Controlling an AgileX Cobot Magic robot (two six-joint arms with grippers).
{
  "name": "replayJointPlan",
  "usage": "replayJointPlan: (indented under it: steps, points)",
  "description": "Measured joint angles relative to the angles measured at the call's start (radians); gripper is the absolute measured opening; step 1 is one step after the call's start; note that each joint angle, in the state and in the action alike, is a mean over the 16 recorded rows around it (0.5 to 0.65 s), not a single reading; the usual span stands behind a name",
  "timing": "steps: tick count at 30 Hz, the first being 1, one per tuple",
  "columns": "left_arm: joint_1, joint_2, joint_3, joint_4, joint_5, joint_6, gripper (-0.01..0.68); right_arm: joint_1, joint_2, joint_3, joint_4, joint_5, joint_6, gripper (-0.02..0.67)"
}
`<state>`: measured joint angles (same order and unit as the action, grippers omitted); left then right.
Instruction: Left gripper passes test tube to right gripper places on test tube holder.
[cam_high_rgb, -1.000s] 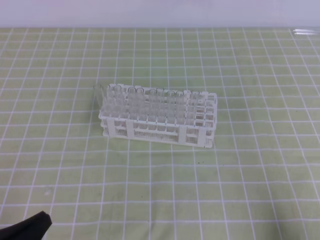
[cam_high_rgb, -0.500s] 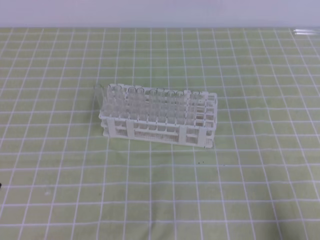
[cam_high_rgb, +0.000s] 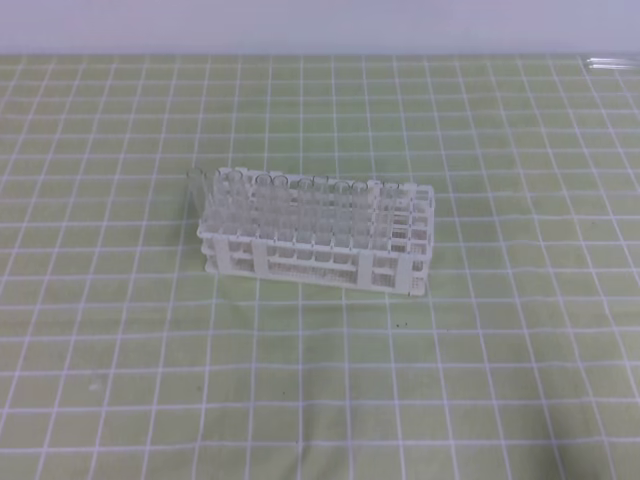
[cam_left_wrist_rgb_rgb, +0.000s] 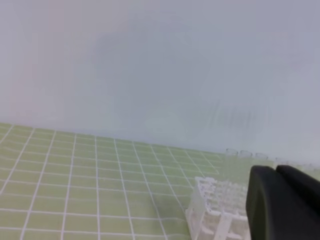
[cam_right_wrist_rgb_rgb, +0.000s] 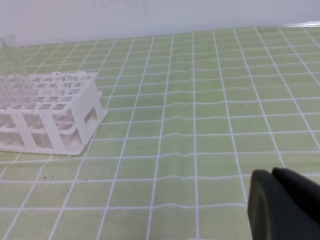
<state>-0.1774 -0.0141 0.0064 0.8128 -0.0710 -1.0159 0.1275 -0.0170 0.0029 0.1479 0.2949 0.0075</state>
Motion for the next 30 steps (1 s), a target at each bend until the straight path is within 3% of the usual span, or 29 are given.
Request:
replayJointPlan:
  steps: [6, 16, 19, 22, 30]
  points:
    - [0.0, 0.003, -0.001, -0.262, 0.109, 0.228, -0.002, 0.0, 0.0, 0.0, 0.0, 0.0, 0.0, -0.016]
    - [0.0, 0.005, 0.0, -0.98, 0.325, 1.051, -0.002, 0.0, 0.0, 0.0, 0.0, 0.0, 0.0, -0.016]
    - [0.0, 0.007, -0.001, -1.103, 0.35, 1.227, -0.002, 0.0, 0.0, 0.0, 0.0, 0.0, 0.0, -0.016]
    - [0.001, 0.006, 0.001, -1.162, 0.362, 1.324, -0.002, 0.0, 0.0, 0.0, 0.0, 0.0, 0.0, -0.016]
    - [0.023, 0.006, 0.001, -1.155, 0.389, 1.338, -0.002, 0.0, 0.0, 0.0, 0.0, 0.0, 0.0, -0.016]
